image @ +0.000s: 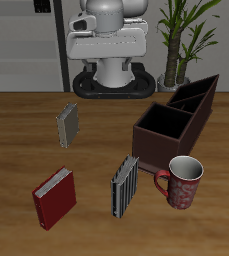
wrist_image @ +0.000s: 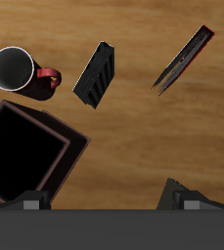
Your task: Place the red book into the left desk caddy's left compartment and place the yellow book into the left desk caddy's left compartment
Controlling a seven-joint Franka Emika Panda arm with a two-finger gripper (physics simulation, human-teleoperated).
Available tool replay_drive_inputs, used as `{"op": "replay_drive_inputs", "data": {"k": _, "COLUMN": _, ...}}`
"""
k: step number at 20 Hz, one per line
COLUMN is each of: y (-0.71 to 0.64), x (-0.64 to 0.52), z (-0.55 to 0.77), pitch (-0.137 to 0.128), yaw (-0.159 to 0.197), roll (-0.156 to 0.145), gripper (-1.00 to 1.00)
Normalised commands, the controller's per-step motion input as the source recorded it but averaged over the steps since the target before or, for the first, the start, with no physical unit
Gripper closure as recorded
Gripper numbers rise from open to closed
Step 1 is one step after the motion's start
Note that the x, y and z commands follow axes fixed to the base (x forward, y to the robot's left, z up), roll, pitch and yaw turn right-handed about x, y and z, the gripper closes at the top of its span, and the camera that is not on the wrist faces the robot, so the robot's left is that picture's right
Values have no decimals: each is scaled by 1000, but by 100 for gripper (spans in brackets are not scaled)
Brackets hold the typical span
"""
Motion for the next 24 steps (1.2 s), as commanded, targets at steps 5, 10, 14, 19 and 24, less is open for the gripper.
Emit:
{"op": "replay_drive_inputs", "data": {"k": 5, "y": -340, "x": 191, "z": 52, "pitch": -17, "yaw": 12, "roll": -17, "gripper": -100}}
{"op": "replay_drive_inputs", "data": {"k": 10, "y": -452, "x": 355, "z": 48, "pitch": 7, "yaw": 13, "roll": -20, "gripper": -100}}
{"op": "replay_drive_inputs", "data": {"k": 14, "y": -306, "x": 324, "z": 110, "pitch": -37, "yaw": 24, "roll": -18, "gripper": -100}}
{"op": "replay_drive_inputs", "data": {"k": 19, "y": -193, "x": 378, "z": 20, "pitch": -11, "yaw": -28, "roll": -37, "gripper": -100}}
{"op": "replay_drive_inputs", "data": {"k": 24, "y": -179, "x": 354, "z": -19, "pitch": -12, "yaw": 12, "roll": -22, "gripper": -100}}
